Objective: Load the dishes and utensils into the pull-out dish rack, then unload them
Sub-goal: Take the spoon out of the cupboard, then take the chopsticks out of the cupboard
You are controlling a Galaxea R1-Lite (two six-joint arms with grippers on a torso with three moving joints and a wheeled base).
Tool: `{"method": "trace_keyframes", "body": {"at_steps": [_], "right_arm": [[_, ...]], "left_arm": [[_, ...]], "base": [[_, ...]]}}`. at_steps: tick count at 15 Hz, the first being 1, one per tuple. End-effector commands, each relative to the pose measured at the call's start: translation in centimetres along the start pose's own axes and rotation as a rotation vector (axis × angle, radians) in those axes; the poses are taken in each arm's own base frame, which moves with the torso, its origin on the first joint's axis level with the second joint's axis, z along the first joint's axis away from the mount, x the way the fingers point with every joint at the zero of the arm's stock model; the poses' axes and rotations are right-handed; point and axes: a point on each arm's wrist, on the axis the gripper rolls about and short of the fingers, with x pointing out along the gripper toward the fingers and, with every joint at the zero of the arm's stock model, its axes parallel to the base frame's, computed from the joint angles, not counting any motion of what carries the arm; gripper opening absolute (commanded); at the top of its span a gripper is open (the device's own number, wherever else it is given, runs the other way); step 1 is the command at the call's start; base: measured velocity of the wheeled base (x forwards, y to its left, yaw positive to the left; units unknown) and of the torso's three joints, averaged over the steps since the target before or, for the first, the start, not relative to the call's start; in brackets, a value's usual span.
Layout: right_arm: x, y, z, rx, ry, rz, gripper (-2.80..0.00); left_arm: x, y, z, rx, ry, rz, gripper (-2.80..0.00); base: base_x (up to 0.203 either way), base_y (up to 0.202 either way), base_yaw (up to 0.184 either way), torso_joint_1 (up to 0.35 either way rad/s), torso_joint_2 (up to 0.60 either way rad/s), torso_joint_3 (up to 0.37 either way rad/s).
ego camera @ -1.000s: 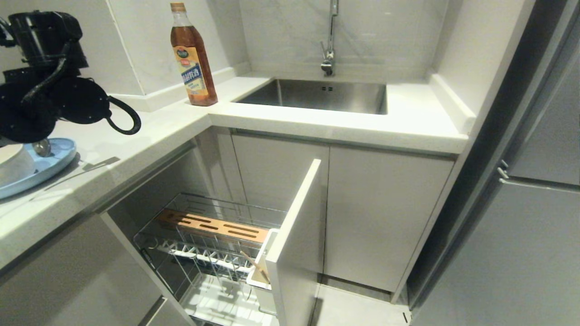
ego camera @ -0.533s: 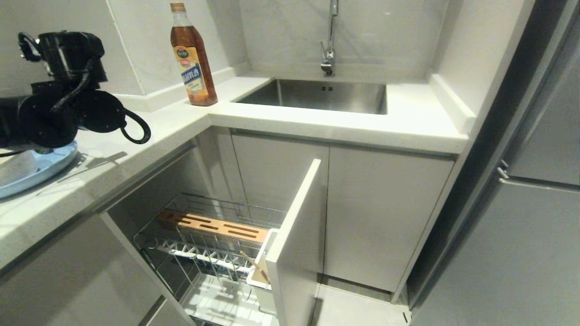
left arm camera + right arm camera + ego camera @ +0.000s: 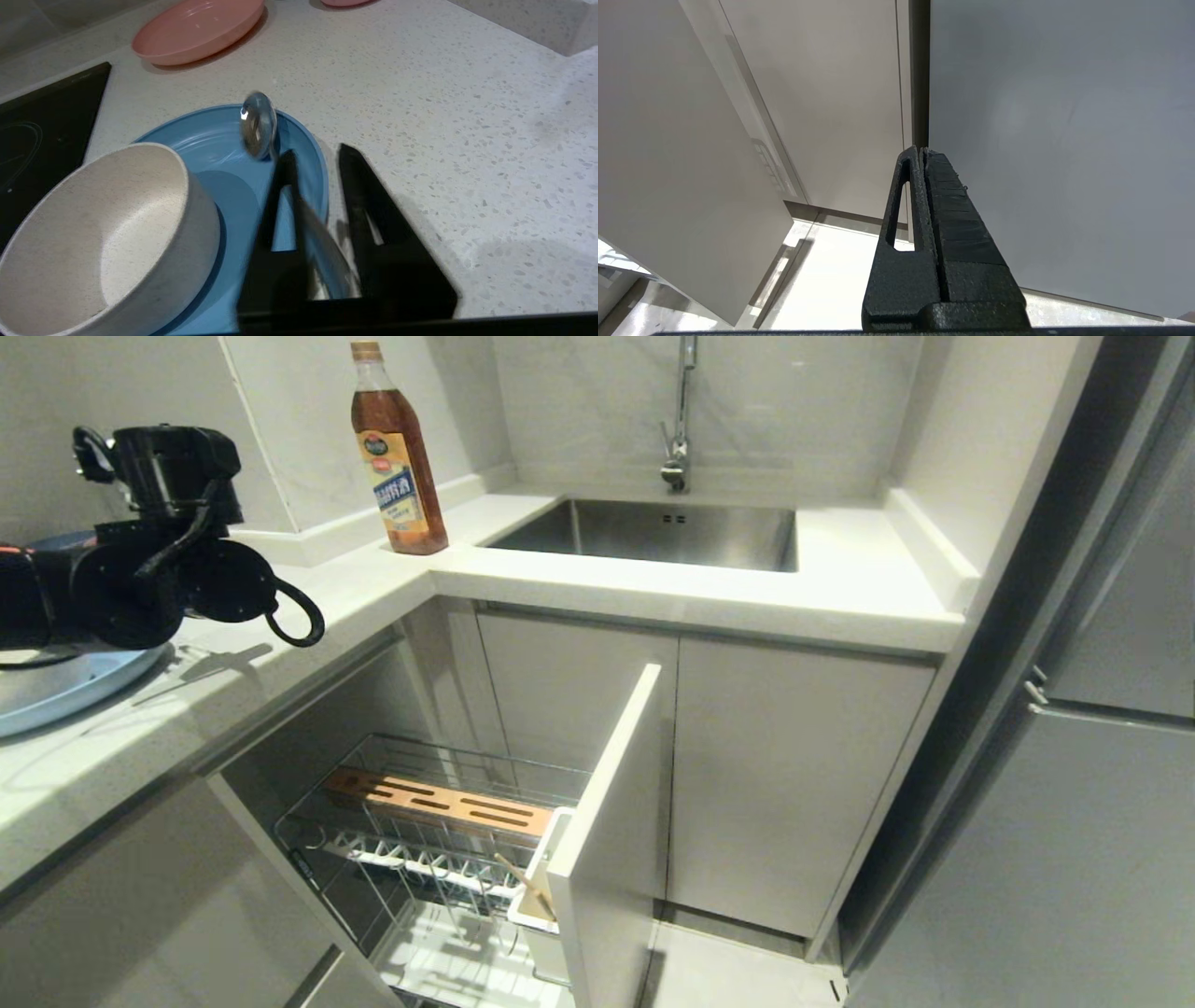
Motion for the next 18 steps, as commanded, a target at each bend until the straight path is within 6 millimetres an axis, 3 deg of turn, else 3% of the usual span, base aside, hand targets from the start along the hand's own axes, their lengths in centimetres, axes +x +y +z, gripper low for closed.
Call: {"method": "trace_keyframes", "body": {"at_steps": [1,7,10,11,15,18], "right_arm": [[0.0,0.0,0.0,0.001,0.000,0.000,-2.80],[0.0,0.0,0.0,0.001,0.000,0.000,-2.80],[0.0,0.0,0.0,0.001,0.000,0.000,-2.80],[0.0,0.0,0.0,0.000,0.000,0.000,-2.80],[0.0,0.0,0.0,0.001,0.000,0.000,-2.80],[0.0,0.0,0.0,0.000,0.000,0.000,-2.80]], "left_arm": [[0.0,0.0,0.1,-0.003,-0.002,0.007,0.00],[-0.5,0.8,0.8,-0.026,-0.014,0.005,0.00],[-1.6,2.5,2.1,-0.067,-0.036,-0.001,0.00],[-2.0,3.3,2.6,-0.084,-0.046,-0.004,-2.80],[-5.0,7.2,5.3,-0.185,-0.107,-0.058,-2.80],[-7.4,10.9,7.3,-0.270,-0.180,-0.194,-2.80]], "base": [[0.000,0.000,0.000,0.000,0.00,0.000],[0.000,0.000,0.000,0.000,0.00,0.000],[0.000,0.000,0.000,0.000,0.00,0.000],[0.000,0.000,0.000,0.000,0.00,0.000],[0.000,0.000,0.000,0.000,0.00,0.000],[0.000,0.000,0.000,0.000,0.00,0.000]]}}
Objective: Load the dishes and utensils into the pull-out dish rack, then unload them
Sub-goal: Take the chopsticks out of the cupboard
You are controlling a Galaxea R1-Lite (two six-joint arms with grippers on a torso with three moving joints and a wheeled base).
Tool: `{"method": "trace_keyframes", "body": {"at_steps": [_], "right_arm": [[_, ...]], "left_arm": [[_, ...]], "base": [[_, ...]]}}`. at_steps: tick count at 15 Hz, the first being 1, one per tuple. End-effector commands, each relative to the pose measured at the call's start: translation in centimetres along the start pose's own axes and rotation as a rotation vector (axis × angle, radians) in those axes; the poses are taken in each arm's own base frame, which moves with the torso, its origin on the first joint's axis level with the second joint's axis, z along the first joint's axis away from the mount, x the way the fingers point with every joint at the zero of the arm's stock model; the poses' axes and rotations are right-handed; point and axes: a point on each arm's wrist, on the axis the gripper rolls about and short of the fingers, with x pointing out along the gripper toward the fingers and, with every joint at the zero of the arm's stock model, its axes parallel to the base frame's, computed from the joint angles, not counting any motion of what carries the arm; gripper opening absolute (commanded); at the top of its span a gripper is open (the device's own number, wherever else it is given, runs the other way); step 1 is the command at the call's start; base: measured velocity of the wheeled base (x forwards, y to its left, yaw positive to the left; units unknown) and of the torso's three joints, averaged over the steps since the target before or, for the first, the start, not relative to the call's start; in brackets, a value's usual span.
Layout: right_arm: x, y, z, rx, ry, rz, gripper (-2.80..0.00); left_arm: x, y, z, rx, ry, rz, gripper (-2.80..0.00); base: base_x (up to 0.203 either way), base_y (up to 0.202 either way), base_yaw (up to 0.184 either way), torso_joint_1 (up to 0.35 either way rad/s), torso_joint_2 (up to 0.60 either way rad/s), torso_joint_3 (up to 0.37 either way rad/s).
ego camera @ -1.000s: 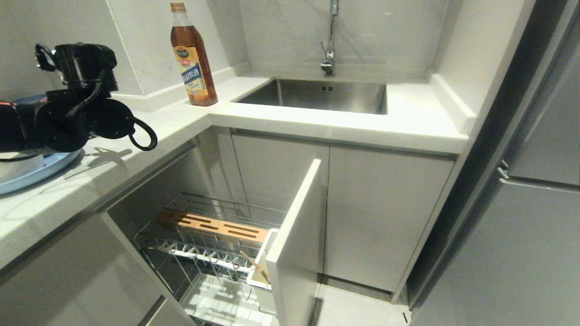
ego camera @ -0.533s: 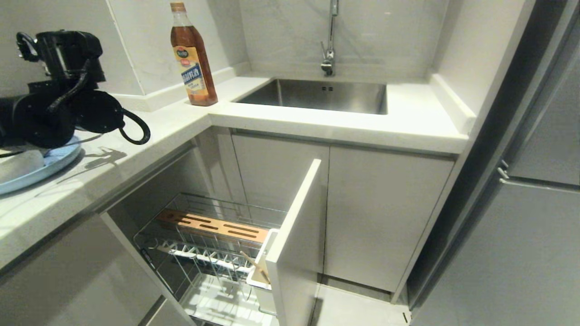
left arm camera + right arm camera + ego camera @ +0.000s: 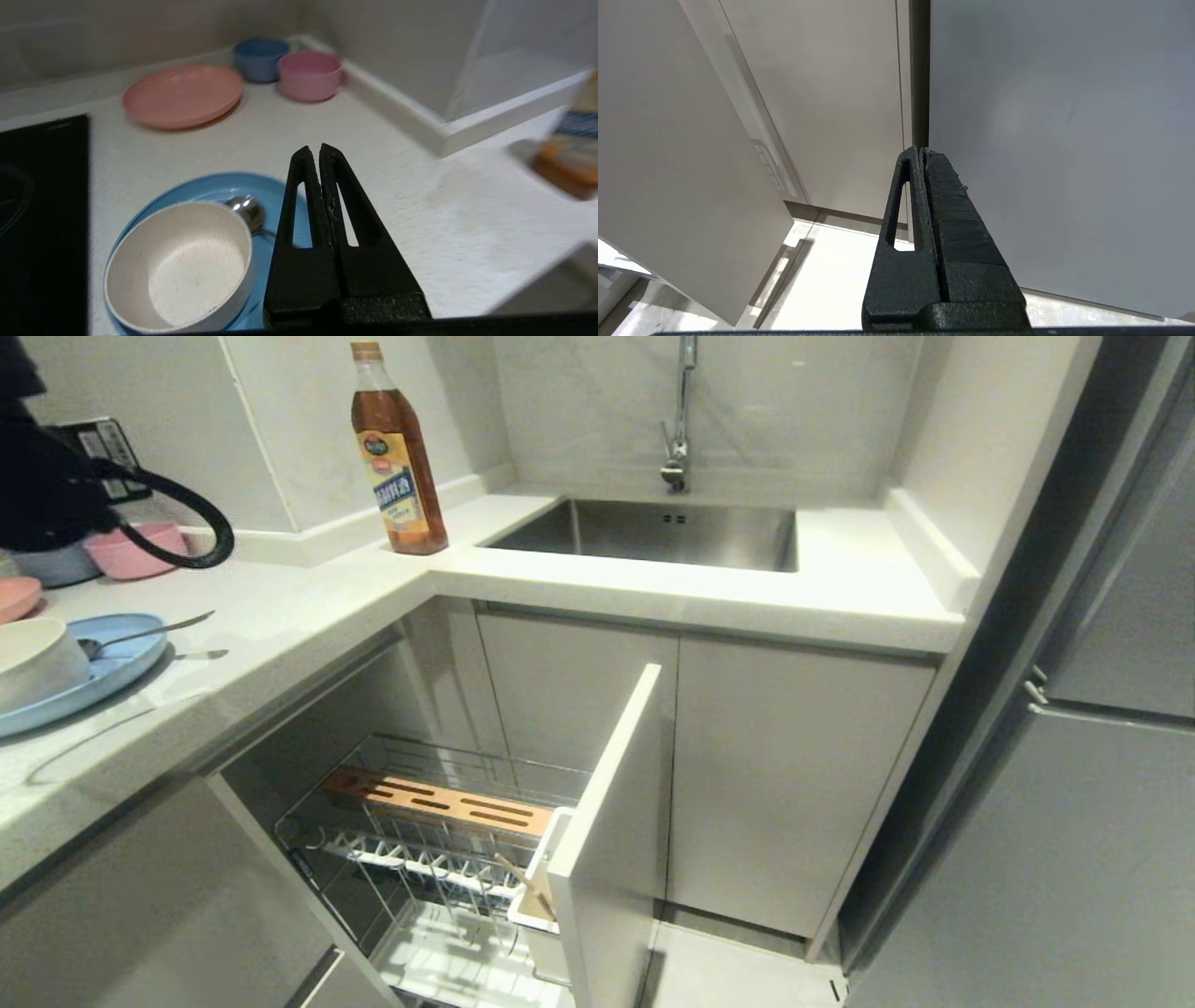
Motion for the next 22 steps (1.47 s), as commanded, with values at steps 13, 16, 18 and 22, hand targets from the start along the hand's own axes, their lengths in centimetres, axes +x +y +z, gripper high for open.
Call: {"method": "trace_keyframes", "body": {"at_steps": [13,16,18,22], "right_arm": [[0.0,0.0,0.0,0.000,0.000,0.000,-2.80],[0.0,0.0,0.0,0.001,0.000,0.000,-2.80],[0.0,0.0,0.0,0.001,0.000,0.000,-2.80],[0.0,0.0,0.0,0.001,0.000,0.000,-2.80]], "left_arm": [[-7.9,-0.4,-0.3,-0.285,0.381,-0.824,-2.80],[-8.6,-2.8,-4.1,-0.049,0.624,-0.851,-2.80],[-9.2,-4.6,-6.7,0.126,0.773,-0.838,-2.80],[-10.4,-7.6,-11.5,0.403,1.048,-0.807,-2.80]], "base": [[0.000,0.000,0.000,0.000,0.00,0.000],[0.000,0.000,0.000,0.000,0.00,0.000],[0.000,0.000,0.000,0.000,0.00,0.000],[0.000,0.000,0.000,0.000,0.00,0.000]]}}
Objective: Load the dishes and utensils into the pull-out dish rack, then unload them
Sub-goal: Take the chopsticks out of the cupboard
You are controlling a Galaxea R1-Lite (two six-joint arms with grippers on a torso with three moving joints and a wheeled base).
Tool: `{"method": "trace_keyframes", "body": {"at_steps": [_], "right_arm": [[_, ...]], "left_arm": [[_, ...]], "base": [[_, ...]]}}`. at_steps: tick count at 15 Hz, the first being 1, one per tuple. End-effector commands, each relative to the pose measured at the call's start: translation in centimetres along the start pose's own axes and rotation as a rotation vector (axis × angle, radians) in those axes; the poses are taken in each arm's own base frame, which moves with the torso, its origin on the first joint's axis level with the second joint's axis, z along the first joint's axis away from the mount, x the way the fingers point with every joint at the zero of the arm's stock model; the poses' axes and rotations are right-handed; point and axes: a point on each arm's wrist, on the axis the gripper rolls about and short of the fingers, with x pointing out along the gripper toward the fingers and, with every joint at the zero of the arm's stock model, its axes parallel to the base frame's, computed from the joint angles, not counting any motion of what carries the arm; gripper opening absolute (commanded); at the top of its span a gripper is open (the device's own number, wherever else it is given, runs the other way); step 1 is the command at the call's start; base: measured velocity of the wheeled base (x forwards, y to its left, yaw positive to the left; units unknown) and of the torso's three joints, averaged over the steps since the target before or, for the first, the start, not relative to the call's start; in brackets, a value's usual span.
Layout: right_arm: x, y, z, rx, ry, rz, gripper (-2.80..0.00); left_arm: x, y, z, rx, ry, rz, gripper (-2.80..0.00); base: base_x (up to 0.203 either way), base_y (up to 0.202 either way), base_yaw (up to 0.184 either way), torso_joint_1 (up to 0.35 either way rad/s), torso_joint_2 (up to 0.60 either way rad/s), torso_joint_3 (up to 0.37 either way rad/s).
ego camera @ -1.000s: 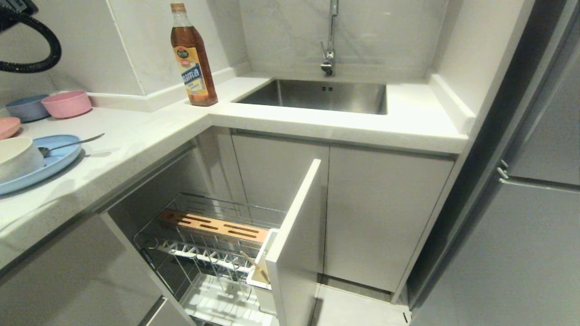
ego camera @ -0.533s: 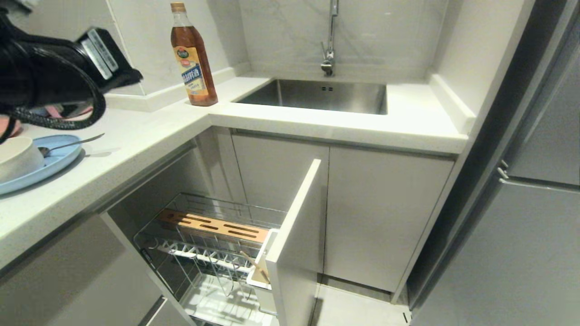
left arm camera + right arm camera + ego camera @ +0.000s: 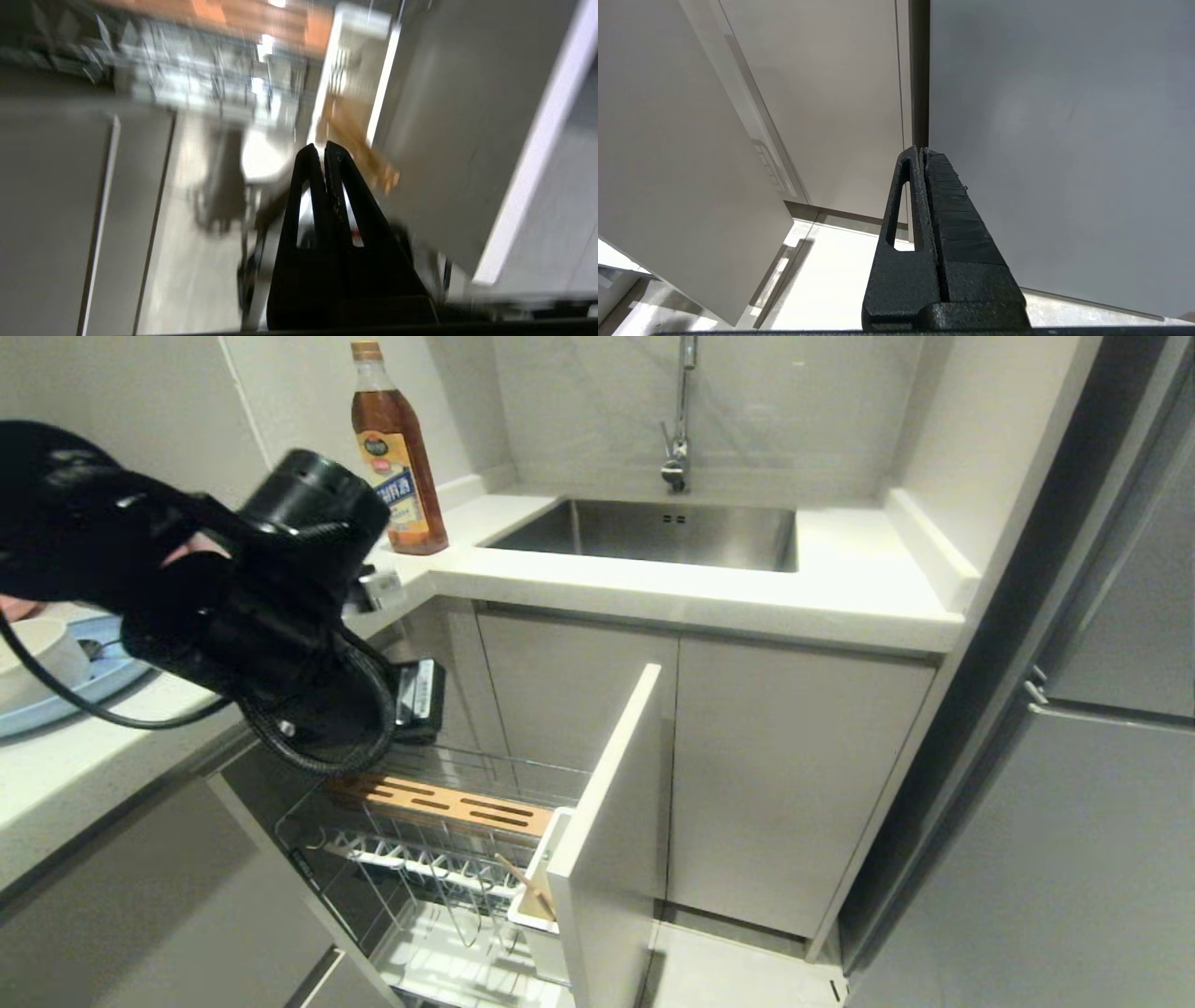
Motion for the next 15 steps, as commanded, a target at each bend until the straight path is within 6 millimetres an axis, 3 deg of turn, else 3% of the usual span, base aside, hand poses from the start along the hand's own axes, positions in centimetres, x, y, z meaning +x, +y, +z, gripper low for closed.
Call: {"method": "trace_keyframes", "body": {"at_steps": [1,6,7,10,15], "right_arm": [[0.0,0.0,0.0,0.001,0.000,0.000,-2.80],[0.0,0.0,0.0,0.001,0.000,0.000,-2.80],[0.0,0.0,0.0,0.000,0.000,0.000,-2.80],[0.0,0.0,0.0,0.001,0.000,0.000,-2.80],[0.0,0.0,0.0,0.000,0.000,0.000,-2.80]], "left_arm": [[3.0,-1.1,-0.3,0.027,0.118,0.028,-2.80],[6.7,-1.2,-2.6,0.023,0.362,0.018,-2.80],[7.8,-1.3,-2.9,0.021,0.390,0.017,0.00],[10.8,-1.7,-3.5,-0.024,0.413,0.036,0.00],[14.1,-1.7,-3.4,-0.080,0.425,0.062,0.00]], "base": [[0.000,0.000,0.000,0.000,0.00,0.000],[0.000,0.000,0.000,0.000,0.00,0.000],[0.000,0.000,0.000,0.000,0.00,0.000],[0.000,0.000,0.000,0.000,0.00,0.000],[0.000,0.000,0.000,0.000,0.00,0.000]]}}
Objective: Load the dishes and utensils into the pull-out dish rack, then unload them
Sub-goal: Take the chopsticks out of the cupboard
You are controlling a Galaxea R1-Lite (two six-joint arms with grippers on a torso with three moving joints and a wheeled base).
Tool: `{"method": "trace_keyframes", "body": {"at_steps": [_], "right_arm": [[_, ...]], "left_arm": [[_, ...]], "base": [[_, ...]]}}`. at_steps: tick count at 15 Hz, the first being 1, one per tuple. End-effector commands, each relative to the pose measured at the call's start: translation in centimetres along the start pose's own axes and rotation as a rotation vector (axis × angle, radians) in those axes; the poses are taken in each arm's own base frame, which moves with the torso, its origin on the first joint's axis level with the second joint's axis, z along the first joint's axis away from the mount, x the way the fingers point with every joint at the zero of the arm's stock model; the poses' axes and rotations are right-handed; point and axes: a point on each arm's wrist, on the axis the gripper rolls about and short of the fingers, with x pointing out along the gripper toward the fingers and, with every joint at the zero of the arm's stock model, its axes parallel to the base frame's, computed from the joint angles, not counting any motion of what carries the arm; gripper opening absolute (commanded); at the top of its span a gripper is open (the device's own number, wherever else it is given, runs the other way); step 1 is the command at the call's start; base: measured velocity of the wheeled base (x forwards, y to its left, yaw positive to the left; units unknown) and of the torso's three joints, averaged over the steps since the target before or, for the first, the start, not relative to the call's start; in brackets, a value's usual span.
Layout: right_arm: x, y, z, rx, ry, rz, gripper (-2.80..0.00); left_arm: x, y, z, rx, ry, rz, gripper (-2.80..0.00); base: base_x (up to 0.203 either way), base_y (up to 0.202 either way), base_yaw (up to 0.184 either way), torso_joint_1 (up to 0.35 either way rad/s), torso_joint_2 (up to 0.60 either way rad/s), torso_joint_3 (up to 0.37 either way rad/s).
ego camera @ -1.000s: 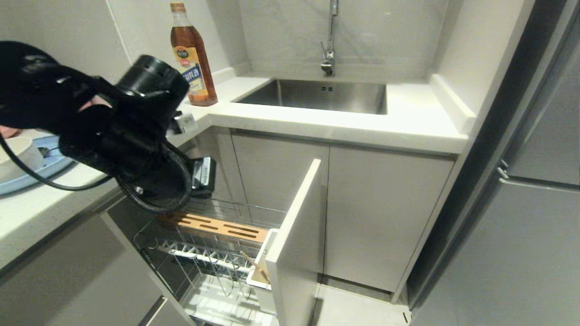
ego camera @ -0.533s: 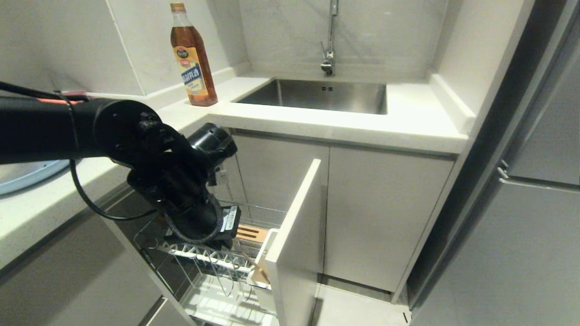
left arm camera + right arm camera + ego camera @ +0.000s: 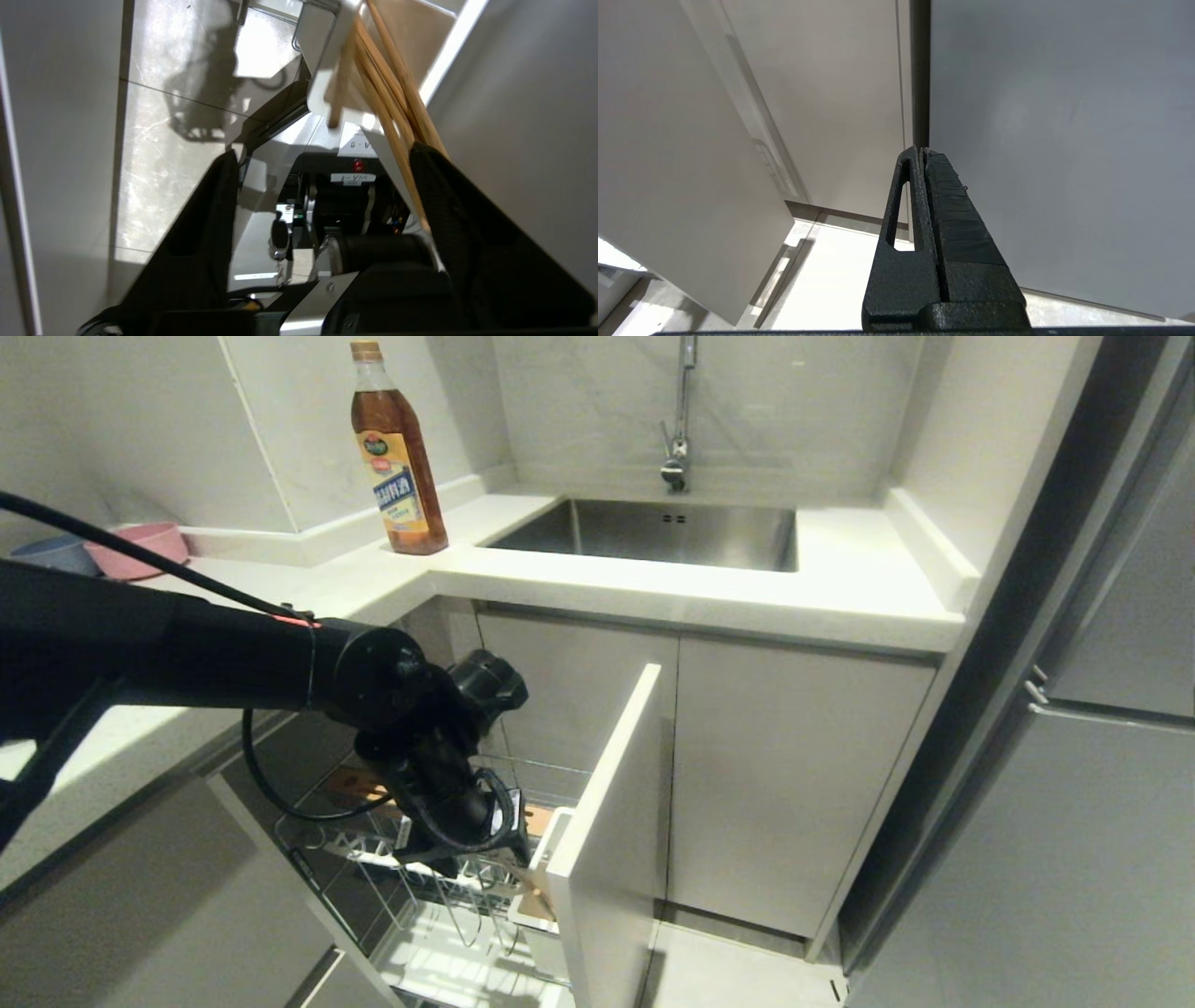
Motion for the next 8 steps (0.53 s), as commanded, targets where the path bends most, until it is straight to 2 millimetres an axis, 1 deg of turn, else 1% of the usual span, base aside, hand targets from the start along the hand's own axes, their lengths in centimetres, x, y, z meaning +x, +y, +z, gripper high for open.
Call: {"method": "trace_keyframes", "body": {"at_steps": [1,4,7,8], "right_arm": [[0.0,0.0,0.0,0.000,0.000,0.000,-2.80],[0.0,0.0,0.0,0.000,0.000,0.000,-2.80],[0.0,0.0,0.0,-0.001,0.000,0.000,-2.80],[0.0,0.0,0.0,0.000,0.000,0.000,-2.80]], "left_arm": [[1.5,-0.1,0.4,-0.024,0.026,0.019,0.00],[2.6,-0.1,1.3,-0.059,0.017,0.017,0.00],[3.5,-0.3,1.6,-0.086,0.023,0.020,0.00],[4.1,-0.4,1.8,-0.092,0.035,0.025,0.00]], "base": [[0.000,0.000,0.000,0.000,0.00,0.000],[0.000,0.000,0.000,0.000,0.00,0.000],[0.000,0.000,0.000,0.000,0.00,0.000],[0.000,0.000,0.000,0.000,0.00,0.000]]}}
